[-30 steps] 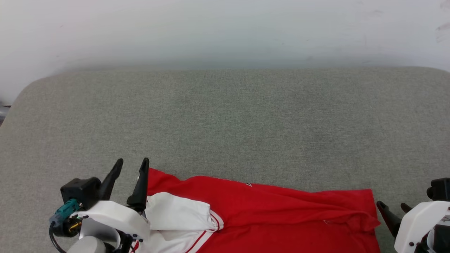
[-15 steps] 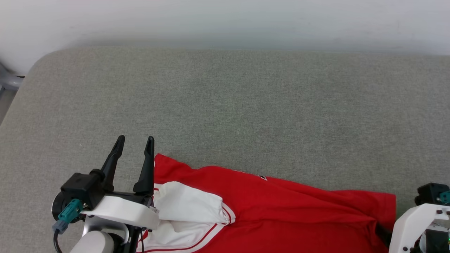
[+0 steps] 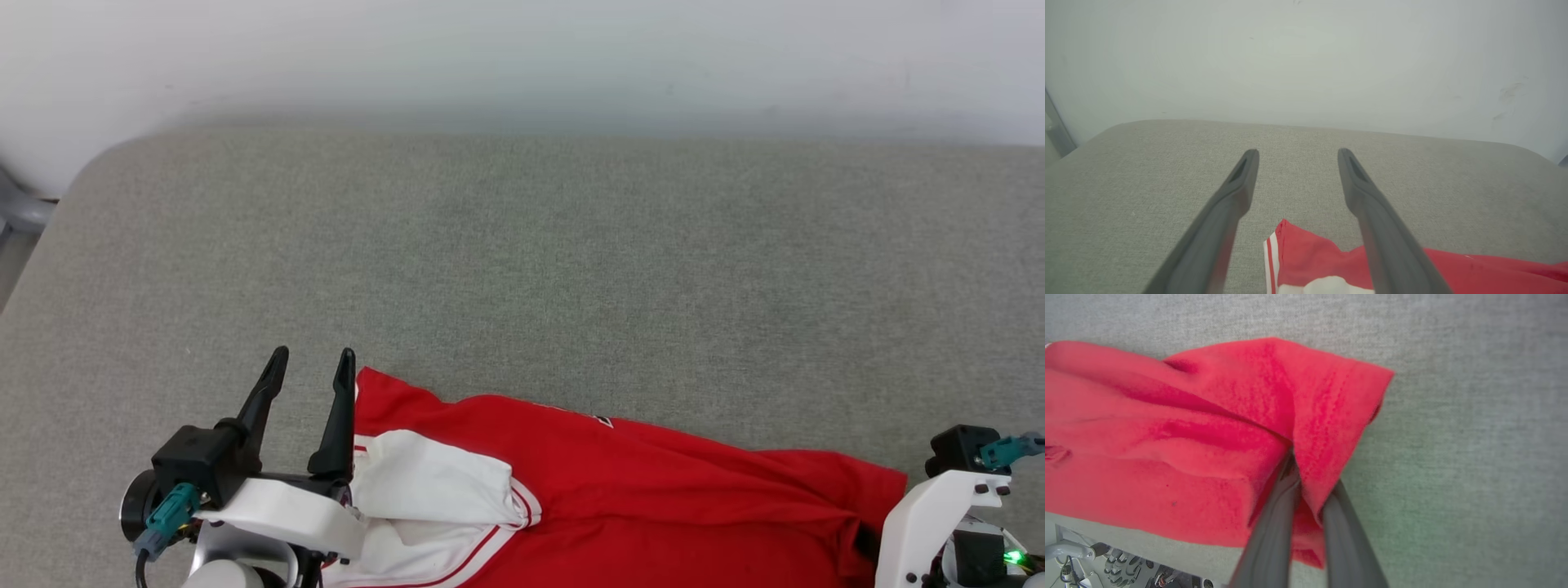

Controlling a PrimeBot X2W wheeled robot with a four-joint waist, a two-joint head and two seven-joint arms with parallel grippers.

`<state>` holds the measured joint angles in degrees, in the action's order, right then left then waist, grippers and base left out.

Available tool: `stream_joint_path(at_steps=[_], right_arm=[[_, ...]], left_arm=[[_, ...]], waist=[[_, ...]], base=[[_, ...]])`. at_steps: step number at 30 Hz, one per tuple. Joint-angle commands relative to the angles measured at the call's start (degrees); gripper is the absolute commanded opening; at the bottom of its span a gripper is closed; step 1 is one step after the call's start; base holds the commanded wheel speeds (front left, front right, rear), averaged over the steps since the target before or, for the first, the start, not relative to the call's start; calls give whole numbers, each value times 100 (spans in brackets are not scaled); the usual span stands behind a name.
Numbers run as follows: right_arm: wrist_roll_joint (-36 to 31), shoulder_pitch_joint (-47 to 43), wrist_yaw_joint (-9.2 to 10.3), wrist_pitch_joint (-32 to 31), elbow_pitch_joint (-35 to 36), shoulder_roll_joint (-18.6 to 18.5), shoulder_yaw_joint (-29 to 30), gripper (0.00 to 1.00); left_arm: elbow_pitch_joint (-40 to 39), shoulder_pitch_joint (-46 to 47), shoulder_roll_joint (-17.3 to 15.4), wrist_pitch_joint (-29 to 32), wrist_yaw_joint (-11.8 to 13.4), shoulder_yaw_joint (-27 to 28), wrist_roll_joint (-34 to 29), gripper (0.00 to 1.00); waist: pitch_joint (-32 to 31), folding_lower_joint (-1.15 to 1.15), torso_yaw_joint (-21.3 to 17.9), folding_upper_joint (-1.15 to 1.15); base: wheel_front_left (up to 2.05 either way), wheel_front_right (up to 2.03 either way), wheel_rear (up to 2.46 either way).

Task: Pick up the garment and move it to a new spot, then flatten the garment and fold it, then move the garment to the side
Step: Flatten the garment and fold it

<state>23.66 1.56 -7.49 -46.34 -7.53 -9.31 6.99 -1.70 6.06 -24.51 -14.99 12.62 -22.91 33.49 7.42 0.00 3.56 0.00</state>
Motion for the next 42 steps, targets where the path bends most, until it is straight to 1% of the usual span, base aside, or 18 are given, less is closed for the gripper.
stream_joint_path(at_steps=[1,4,7,10,14,18,20,21,22,24,26,28,30,34,37,42], right_arm=[[47,11,1,22,8,-22,-28,0],[-10,-39,1,-2,185,-14,61,0],[-75,-176,2,-113,337,1,315,0],[-143,-295,2,-235,441,-22,678,0],[-179,-418,2,-387,503,-31,1336,0],[-137,-414,2,-529,510,69,1798,0],[97,-318,2,-703,490,249,1944,0],[97,-318,2,-703,490,249,1944,0],[246,-256,2,-820,489,330,2010,0],[693,-142,1,-1163,472,499,2084,0],[1197,-60,1,-1534,481,593,2105,0],[1736,8,1,-1848,467,641,2094,0],[2369,27,1,-2003,305,654,1938,0],[3493,82,1,-1989,29,652,1410,0],[3980,120,1,-1815,-89,652,893,0],[4402,364,1,-1490,-234,650,-9,0]], left_arm=[[23,-81,-25,-23,12,9,-32,100],[66,-169,-68,-8,61,-7,-61,100],[58,-261,-88,12,127,-35,-107,100],[28,-348,-93,18,187,-49,-109,100],[8,-445,-86,37,233,-71,-80,100],[10,-515,-69,46,249,-91,-65,100],[15,-550,-65,49,253,-106,-44,100],[15,-550,-65,49,253,-106,-44,100],[16,-556,-63,54,254,-113,-39,100],[18,-550,-63,59,255,-121,-30,100],[-2,-531,-72,47,242,-132,-58,100],[-10,-513,-67,40,236,-139,-69,100],[-6,-491,-61,35,222,-145,-70,100],[19,-448,-48,54,211,-174,-50,100],[27,-397,-35,93,181,-193,-24,100],[74,-248,6,91,116,-200,-3,100]], waist=[[-113,0,-52,0],[-275,0,-102,0],[-401,0,-138,0],[-512,0,-156,0],[-631,0,-163,0],[-712,0,-180,0],[-745,0,-186,0],[-745,0,-186,0],[-752,0,-184,0],[-769,0,-183,0],[-781,0,-175,0],[-792,0,-152,0],[-802,0,-116,0],[-812,0,-3,0],[-772,0,120,0],[-534,0,335,0]], base=[[0,0,0],[0,0,0],[0,0,0],[0,0,0],[0,0,0],[0,0,0],[0,0,0],[0,0,0],[0,0,0],[0,0,0],[0,0,0],[0,0,0],[0,0,0],[0,0,0],[0,0,0],[0,0,0]])
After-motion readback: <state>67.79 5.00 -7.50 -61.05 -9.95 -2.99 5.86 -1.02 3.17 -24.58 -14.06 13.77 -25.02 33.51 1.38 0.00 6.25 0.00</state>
